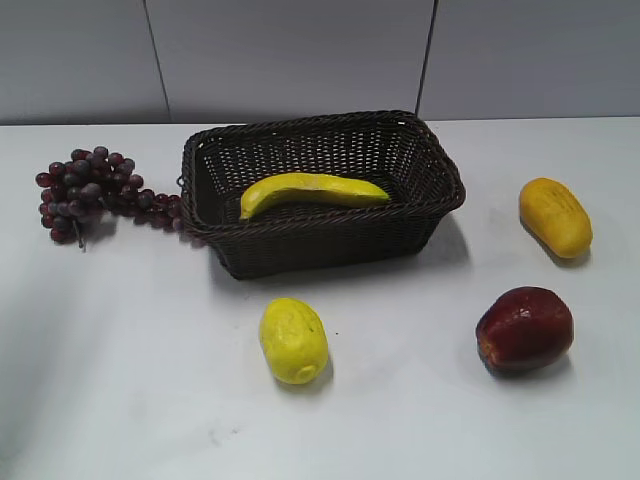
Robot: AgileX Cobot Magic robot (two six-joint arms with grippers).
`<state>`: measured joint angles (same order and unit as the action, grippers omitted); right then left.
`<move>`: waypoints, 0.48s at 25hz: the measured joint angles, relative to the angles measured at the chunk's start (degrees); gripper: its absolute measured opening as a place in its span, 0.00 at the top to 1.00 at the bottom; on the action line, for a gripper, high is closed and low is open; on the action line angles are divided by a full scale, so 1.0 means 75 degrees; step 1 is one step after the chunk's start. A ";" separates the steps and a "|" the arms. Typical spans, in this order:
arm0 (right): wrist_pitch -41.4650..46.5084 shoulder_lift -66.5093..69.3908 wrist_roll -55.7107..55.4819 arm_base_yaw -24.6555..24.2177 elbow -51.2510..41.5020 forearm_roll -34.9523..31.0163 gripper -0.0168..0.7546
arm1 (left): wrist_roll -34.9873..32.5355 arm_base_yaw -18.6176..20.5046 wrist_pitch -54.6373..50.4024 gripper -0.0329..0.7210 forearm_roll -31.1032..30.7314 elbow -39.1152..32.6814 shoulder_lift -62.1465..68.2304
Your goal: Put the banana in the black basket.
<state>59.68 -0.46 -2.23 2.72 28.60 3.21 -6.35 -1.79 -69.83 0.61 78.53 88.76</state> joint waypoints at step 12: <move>0.0000 0.0000 0.0000 0.0000 0.0000 0.0000 0.26 | 0.0000 0.0357 0.0322 0.18 0.0033 -0.4128 -0.3490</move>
<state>59.68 -0.46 -2.23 2.72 28.60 3.21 -6.35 0.89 -67.41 0.86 47.58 62.59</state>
